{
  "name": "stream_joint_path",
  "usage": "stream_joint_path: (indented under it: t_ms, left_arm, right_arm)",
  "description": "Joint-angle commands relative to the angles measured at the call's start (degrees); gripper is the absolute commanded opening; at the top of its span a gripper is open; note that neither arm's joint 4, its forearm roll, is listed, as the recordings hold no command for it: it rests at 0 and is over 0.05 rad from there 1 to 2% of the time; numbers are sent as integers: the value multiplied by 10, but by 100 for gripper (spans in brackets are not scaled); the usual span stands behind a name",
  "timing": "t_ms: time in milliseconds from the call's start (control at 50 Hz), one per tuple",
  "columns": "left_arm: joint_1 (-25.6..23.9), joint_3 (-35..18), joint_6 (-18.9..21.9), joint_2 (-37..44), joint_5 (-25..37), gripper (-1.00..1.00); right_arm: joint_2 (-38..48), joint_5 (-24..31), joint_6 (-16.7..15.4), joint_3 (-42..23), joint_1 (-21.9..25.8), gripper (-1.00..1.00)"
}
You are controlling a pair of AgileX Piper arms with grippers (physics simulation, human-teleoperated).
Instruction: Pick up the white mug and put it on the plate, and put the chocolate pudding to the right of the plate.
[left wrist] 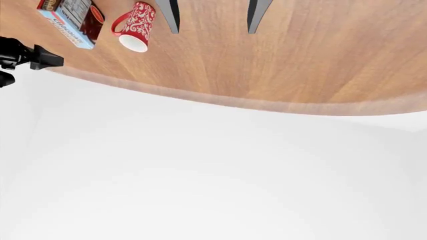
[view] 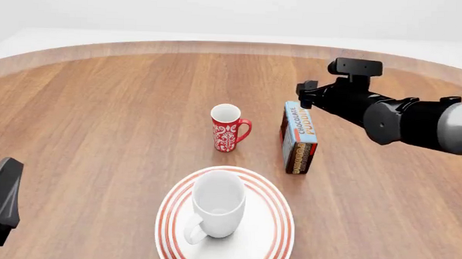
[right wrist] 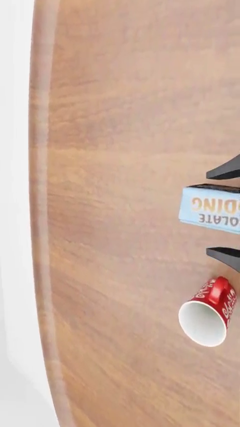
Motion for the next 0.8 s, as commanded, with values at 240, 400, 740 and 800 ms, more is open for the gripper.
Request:
stream_joint_path:
  t_ms: [240,400,740,800]
  left_arm:
    - [0,0,0,0,0,100]
    - [0,0,0,0,0,100]
    - [0,0,0,0,0,100]
    - [0,0,0,0,0,100]
  right_arm:
    - [32,-7,8,0,-5,100]
    - [41,-6,8,2,-4,100]
    - [63,-8,7,1,-3,100]
    - [66,-9,6,1,-2,100]
